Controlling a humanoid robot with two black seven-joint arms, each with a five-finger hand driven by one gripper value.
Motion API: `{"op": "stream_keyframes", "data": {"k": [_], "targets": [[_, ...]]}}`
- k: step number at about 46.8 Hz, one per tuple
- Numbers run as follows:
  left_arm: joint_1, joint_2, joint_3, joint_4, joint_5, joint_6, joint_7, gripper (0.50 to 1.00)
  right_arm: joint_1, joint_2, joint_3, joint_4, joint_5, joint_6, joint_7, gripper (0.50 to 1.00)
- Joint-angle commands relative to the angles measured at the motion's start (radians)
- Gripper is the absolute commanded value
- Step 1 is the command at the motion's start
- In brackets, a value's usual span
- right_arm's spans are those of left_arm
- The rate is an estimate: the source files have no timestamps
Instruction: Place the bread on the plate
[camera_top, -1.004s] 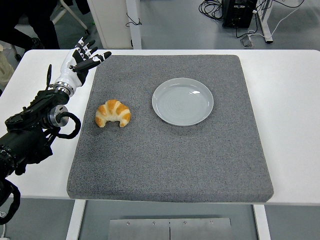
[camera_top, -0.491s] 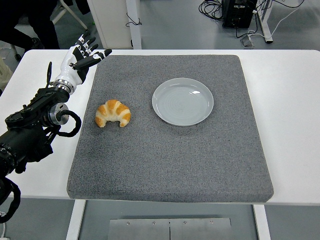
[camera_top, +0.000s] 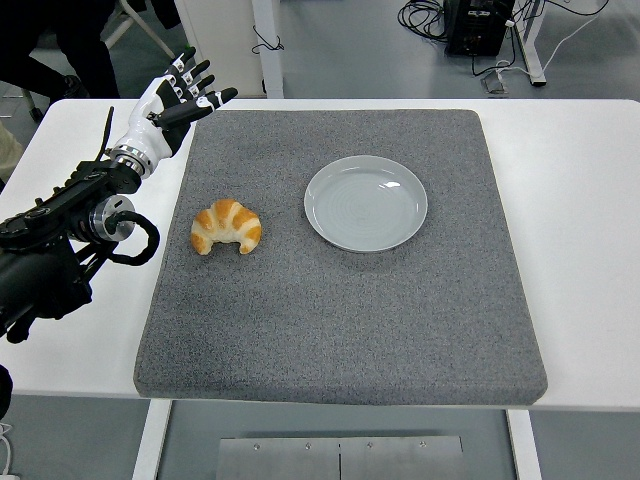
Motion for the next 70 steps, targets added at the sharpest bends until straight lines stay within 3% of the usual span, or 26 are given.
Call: {"op": "stream_keyframes", "data": {"k": [1, 5, 12, 28, 38, 48, 55, 61, 70], "targets": [[0.009, 0.043, 0.022, -0.074, 0.003, 0.017, 0.000, 0.980, 0.000, 0.000, 0.000, 0.000, 0.000, 0.000, 0.000, 1.000], [0.007, 0.094, 0.067, -0.158, 0.003, 0.048, 0.000, 0.980, 0.000, 0.000, 0.000, 0.000, 0.000, 0.000, 0.000, 1.000], [-0.011, 0.152, 0.166, -0.261, 0.007, 0.155, 0.000, 0.980, 0.000, 0.000, 0.000, 0.000, 0.000, -0.002, 0.000, 1.000], [-0.023, 0.264, 0.194, -0.476, 0.109, 0.209, 0.019, 0.980, 0.000, 0.000, 0.000, 0.000, 0.000, -0.002, 0.000, 1.000], [-0.025, 0.355, 0.194, -0.606, 0.230, 0.214, 0.098, 0.980, 0.000, 0.000, 0.000, 0.000, 0.000, 0.000, 0.000, 1.000], [-0.019, 0.445, 0.193, -0.718, 0.357, 0.211, 0.135, 0.980, 0.000, 0.000, 0.000, 0.000, 0.000, 0.000, 0.000, 1.000], [-0.017, 0.477, 0.193, -0.760, 0.487, 0.214, 0.210, 0.980, 0.000, 0.000, 0.000, 0.000, 0.000, 0.000, 0.000, 1.000], [-0.013, 0.522, 0.194, -0.797, 0.656, 0.217, 0.224, 0.980, 0.000, 0.000, 0.000, 0.000, 0.000, 0.000, 0.000, 1.000], [-0.013, 0.565, 0.231, -0.812, 0.759, 0.214, 0.236, 0.980, 0.000, 0.000, 0.000, 0.000, 0.000, -0.002, 0.000, 1.000]]}}
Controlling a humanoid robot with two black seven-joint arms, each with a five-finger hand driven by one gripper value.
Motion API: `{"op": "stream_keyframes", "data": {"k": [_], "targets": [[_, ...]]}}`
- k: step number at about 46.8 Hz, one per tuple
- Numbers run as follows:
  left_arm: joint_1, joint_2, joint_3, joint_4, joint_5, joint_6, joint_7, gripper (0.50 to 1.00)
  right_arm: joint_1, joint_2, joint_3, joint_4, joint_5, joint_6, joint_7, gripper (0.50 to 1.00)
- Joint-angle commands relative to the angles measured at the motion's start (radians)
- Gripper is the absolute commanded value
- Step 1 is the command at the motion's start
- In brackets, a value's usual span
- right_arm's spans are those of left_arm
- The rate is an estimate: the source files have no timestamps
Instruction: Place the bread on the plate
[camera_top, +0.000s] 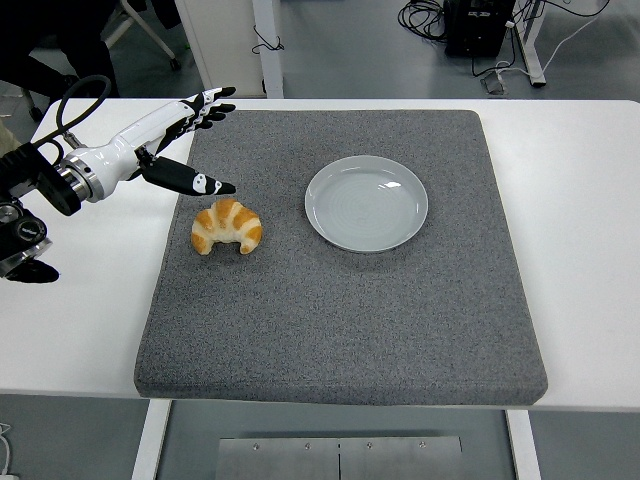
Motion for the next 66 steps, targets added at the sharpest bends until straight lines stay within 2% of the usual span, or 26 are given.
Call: {"op": "stream_keyframes", "data": {"k": [1, 10, 26, 39, 49, 66], "targets": [[-0.006, 0.025, 0.032, -0.004, 0.047, -0.004, 0.001, 0.980, 0.000, 0.000, 0.000, 0.000, 0.000, 0.000, 0.000, 1.000], [-0.004, 0.039, 0.057, -0.023, 0.105, -0.031, -0.001, 0.980, 0.000, 0.000, 0.000, 0.000, 0.000, -0.001, 0.000, 1.000], [-0.001, 0.024, 0.114, -0.001, 0.249, -0.024, 0.005, 0.937, 0.000, 0.000, 0.000, 0.000, 0.000, -0.001, 0.000, 1.000], [0.003, -0.014, 0.155, 0.045, 0.335, 0.034, 0.004, 0.921, 0.000, 0.000, 0.000, 0.000, 0.000, -0.001, 0.000, 1.000], [0.007, -0.053, 0.173, 0.072, 0.340, 0.071, 0.004, 0.921, 0.000, 0.000, 0.000, 0.000, 0.000, -0.001, 0.000, 1.000], [0.016, -0.122, 0.181, 0.170, 0.343, 0.085, 0.001, 0.921, 0.000, 0.000, 0.000, 0.000, 0.000, 0.000, 0.000, 1.000]]}}
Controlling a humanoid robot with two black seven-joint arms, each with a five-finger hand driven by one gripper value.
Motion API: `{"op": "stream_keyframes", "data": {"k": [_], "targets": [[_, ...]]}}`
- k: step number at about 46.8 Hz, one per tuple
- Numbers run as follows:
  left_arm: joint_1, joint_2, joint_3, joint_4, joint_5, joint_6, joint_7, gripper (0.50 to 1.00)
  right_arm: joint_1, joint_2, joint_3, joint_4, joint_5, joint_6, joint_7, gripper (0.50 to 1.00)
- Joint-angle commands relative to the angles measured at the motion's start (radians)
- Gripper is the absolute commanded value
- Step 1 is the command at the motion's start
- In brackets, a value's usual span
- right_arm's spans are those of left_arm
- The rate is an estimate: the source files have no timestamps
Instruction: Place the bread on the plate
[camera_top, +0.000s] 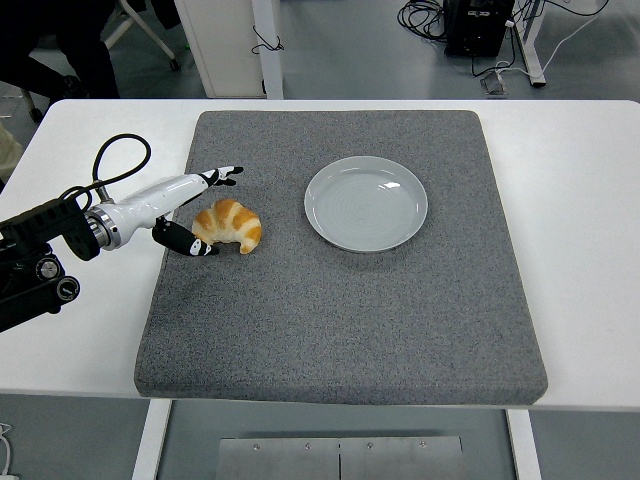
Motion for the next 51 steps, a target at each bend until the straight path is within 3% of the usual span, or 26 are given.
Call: {"op": "stream_keyframes", "data": {"k": [1, 22, 42, 51], "targets": [[0.002, -0.019, 0.000, 0.016, -0.001, 0.009, -0.001, 0.921, 0.000, 0.000, 0.000, 0.000, 0.000, 0.001, 0.000, 1.000], [0.007, -0.065, 0.002, 0.091, -0.001, 0.028, -0.013, 0.921, 0.000, 0.000, 0.000, 0.000, 0.000, 0.001, 0.000, 1.000], [0.007, -0.078, 0.002, 0.099, -0.001, 0.031, -0.023, 0.919, 0.000, 0.000, 0.000, 0.000, 0.000, 0.001, 0.000, 1.000], [0.019, -0.089, 0.003, 0.101, -0.001, 0.031, -0.023, 0.883, 0.000, 0.000, 0.000, 0.000, 0.000, 0.001, 0.000, 1.000]]}}
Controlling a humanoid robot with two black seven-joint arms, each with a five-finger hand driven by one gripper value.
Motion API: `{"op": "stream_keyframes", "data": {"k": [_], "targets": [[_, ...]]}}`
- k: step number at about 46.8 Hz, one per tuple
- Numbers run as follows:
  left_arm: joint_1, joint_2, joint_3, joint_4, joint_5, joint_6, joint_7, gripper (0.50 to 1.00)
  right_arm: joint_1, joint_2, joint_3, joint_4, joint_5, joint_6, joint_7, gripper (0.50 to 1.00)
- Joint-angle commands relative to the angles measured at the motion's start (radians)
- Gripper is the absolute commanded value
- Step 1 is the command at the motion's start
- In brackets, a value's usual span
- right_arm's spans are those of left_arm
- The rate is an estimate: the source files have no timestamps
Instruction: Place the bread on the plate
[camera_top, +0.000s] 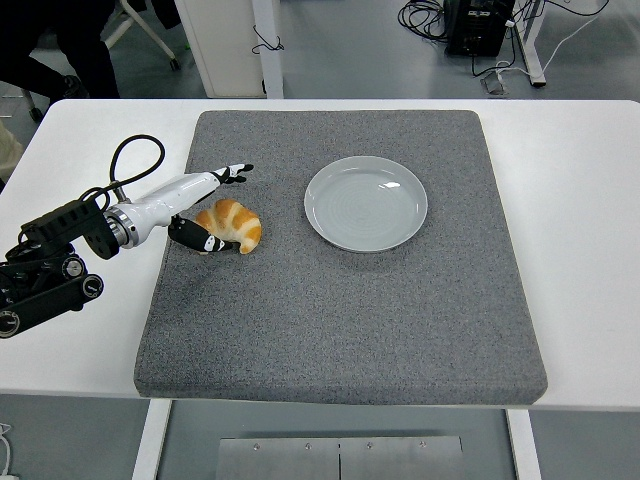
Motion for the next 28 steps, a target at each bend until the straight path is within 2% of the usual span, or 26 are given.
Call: {"op": "stream_keyframes", "data": {"k": [1, 11, 22, 25, 28], "targets": [[0.009, 0.000, 0.003, 0.000, 0.000, 0.000, 0.000, 0.883, 0.000, 0.000, 0.000, 0.000, 0.000, -0.001, 0.000, 1.000], [0.018, -0.002, 0.003, 0.020, 0.000, 0.015, -0.003, 0.869, 0.000, 0.000, 0.000, 0.000, 0.000, -0.001, 0.001, 1.000], [0.020, -0.017, 0.005, 0.046, -0.002, 0.017, -0.009, 0.695, 0.000, 0.000, 0.000, 0.000, 0.000, 0.001, 0.000, 1.000], [0.020, -0.019, 0.005, 0.049, -0.003, 0.017, -0.011, 0.594, 0.000, 0.000, 0.000, 0.000, 0.000, 0.001, 0.000, 1.000], [0.018, -0.019, 0.003, 0.047, -0.003, 0.017, -0.012, 0.537, 0.000, 0.000, 0.000, 0.000, 0.000, 0.001, 0.000, 1.000]]}}
